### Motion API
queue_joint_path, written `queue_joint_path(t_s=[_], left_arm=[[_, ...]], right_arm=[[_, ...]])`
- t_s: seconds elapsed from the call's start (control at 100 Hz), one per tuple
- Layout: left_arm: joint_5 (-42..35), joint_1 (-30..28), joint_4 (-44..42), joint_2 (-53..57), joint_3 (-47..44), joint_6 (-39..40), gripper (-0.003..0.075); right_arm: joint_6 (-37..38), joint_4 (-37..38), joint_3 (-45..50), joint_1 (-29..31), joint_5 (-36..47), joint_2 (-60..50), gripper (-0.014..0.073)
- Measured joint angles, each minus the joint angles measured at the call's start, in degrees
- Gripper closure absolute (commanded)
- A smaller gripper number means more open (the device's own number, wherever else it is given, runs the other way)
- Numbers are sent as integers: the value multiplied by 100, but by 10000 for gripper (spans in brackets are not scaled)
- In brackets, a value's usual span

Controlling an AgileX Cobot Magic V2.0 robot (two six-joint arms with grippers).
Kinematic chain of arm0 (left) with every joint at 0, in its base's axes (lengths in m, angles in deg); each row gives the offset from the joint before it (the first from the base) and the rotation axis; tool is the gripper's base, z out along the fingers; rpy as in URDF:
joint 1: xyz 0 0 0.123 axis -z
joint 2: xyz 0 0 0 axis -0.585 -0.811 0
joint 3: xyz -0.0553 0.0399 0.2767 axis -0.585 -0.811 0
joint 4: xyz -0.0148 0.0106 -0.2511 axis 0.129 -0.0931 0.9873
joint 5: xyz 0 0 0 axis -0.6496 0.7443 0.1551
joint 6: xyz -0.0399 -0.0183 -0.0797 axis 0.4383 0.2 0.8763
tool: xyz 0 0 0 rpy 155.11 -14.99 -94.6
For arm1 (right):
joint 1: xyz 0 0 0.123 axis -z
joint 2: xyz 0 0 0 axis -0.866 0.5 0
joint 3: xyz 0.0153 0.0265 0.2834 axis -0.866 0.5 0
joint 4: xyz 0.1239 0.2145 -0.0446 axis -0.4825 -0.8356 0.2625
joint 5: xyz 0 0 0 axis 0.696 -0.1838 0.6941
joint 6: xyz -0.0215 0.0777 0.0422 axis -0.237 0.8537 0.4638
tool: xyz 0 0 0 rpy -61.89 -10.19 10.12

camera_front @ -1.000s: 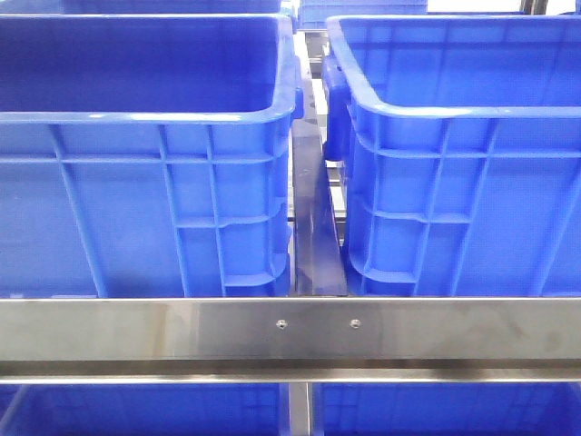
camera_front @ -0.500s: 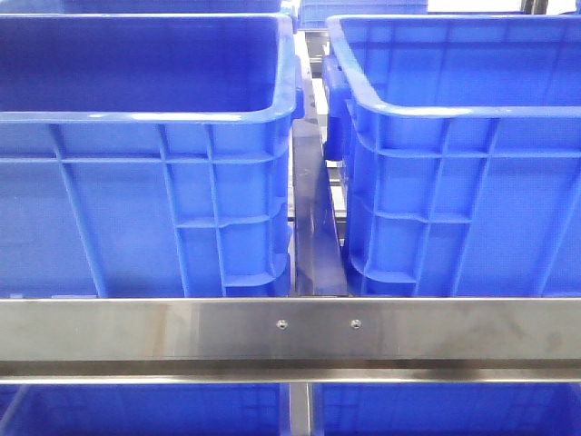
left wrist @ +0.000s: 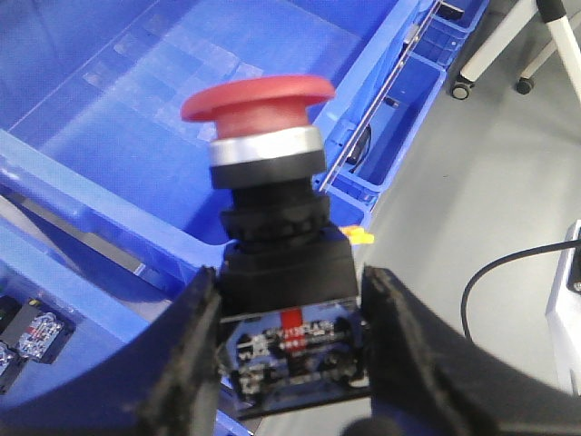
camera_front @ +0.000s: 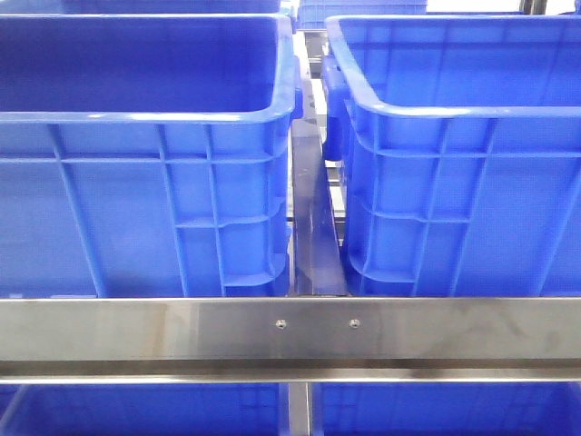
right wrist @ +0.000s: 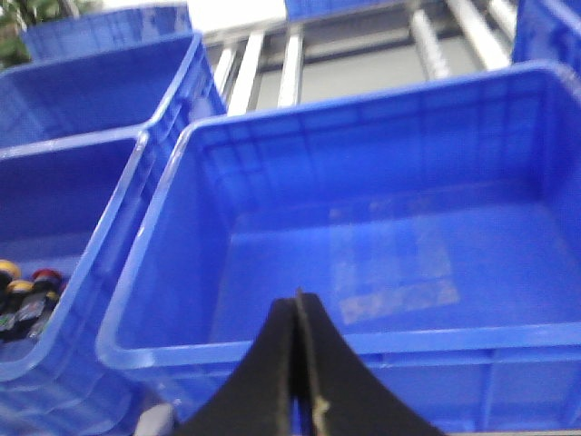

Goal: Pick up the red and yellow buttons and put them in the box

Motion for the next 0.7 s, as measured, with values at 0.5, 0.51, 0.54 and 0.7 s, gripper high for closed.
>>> queue_joint_path(t_s=[0.5,0.51,0.54,0.7], left_arm=[[0,0,0,0,0,0,739],[0,0,0,0,0,0,739],[0,0,0,0,0,0,739],[0,0,0,0,0,0,739]], right_arm=[[0,-780,-450,0,-801,1063,239],[0,-798,-450,0,-801,1063,239],[0,-881,-450,0,-801,1063,176],[-55,-1622,-450,0,-776,1103,68]])
